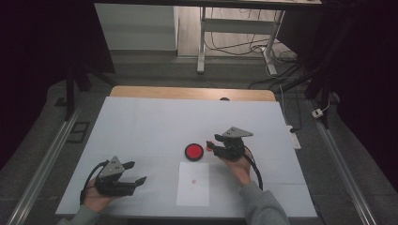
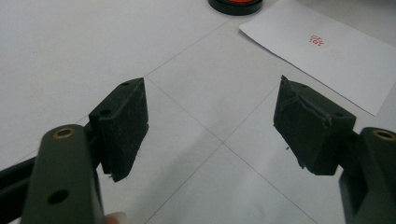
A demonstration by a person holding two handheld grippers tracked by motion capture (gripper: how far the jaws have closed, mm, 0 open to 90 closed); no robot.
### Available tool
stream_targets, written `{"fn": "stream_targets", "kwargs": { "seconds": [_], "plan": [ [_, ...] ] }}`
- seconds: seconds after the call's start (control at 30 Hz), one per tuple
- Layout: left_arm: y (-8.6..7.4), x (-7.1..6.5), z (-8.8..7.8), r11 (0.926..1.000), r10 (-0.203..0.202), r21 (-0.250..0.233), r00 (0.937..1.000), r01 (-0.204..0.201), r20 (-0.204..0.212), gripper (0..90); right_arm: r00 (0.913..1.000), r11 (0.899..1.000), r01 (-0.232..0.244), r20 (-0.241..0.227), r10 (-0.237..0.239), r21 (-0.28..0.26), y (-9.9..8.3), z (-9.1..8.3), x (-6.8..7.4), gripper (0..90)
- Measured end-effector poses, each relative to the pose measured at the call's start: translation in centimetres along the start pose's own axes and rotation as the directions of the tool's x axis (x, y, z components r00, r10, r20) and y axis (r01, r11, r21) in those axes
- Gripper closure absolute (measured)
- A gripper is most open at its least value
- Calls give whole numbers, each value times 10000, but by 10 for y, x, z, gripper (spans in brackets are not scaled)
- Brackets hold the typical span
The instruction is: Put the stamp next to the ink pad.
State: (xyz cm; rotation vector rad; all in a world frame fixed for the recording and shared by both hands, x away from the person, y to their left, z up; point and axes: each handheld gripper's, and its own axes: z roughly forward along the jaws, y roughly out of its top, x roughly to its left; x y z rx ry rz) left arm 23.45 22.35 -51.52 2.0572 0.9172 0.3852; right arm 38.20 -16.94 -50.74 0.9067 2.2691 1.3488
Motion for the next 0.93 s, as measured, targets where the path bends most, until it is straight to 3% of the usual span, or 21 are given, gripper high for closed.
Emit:
{"fn": "stream_targets", "kwargs": {
  "seconds": [0.2, 0.57, 0.73, 0.93],
  "plan": [
    [0, 1, 1, 10000, -32, 41, 10000, 32, 17, 265, 9995, 9996, 265, -158, -266, -54, -6, -41, 3, 479],
    [1, 1, 3, 9999, -102, 101, 9999, 102, 20, 266, 9978, 9978, 637, -154, -640, -159, -38, -110, 1, 481],
    [2, 1, 3, 9999, -126, 107, 9999, 126, -6, 266, 9982, 9980, 571, -186, -576, -254, -50, -129, -4, 486],
    [2, 2, 2, 9999, -139, 57, 9999, 139, -44, 266, 9990, 9988, 379, -208, -385, -313, -55, -133, -10, 487]
  ]
}}
